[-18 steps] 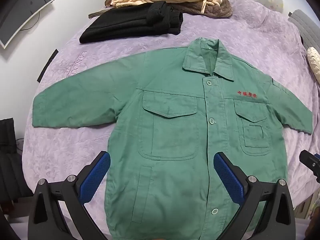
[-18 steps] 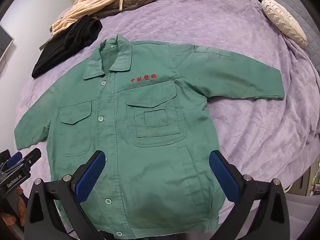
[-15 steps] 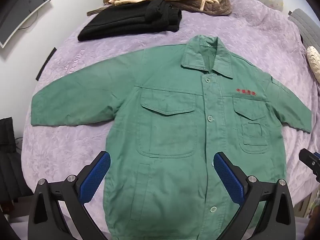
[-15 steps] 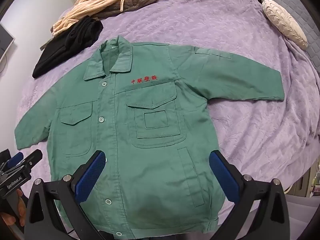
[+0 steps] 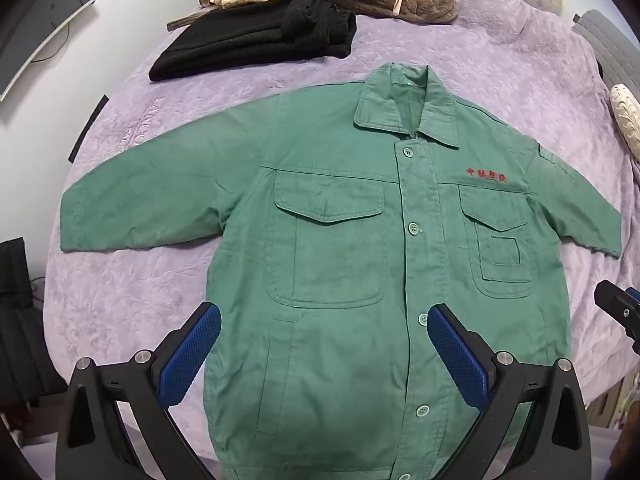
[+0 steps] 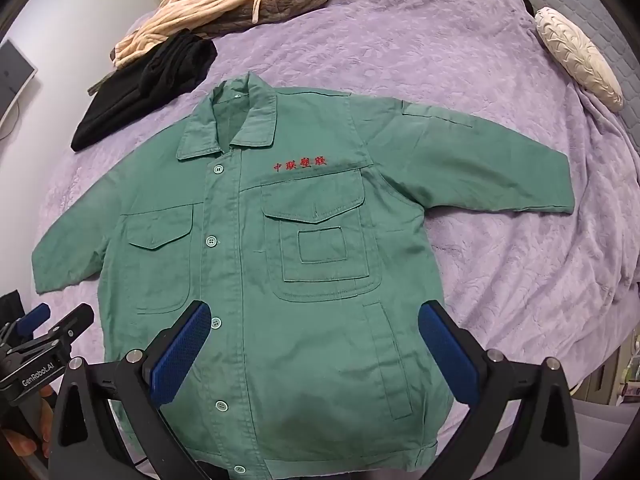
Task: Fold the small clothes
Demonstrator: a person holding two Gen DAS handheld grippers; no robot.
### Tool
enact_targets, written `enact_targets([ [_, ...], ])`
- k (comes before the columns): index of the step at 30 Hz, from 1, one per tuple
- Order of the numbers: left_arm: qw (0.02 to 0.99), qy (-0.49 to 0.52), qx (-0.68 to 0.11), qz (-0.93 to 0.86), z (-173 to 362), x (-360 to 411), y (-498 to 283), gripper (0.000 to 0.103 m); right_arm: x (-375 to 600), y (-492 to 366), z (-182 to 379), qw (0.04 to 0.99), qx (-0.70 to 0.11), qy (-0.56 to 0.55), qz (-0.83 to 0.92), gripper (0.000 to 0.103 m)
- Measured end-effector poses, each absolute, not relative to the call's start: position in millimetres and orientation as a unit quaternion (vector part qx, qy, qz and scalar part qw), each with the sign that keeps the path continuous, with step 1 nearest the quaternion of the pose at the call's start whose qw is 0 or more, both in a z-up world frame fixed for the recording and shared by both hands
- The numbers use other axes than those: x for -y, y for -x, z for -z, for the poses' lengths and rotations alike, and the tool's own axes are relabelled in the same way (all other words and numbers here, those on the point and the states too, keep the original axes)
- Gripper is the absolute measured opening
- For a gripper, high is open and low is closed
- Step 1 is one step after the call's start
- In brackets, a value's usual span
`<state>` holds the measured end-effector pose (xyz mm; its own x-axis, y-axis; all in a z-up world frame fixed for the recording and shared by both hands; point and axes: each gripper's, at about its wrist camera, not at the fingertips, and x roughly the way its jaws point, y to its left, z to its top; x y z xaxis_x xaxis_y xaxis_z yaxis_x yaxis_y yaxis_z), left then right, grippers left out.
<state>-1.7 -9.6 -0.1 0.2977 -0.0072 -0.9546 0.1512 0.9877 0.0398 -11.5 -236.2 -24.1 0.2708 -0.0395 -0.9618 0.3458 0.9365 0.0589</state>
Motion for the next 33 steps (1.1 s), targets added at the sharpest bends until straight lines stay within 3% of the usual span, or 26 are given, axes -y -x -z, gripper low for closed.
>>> enact_targets([
  [33,0.792,-0.058,-0.605,0.049,11.9,10.9,-6.2,0.103,233.2,-2.3,36.9,0.776,-0.608,-0.125,0.113,0.103],
])
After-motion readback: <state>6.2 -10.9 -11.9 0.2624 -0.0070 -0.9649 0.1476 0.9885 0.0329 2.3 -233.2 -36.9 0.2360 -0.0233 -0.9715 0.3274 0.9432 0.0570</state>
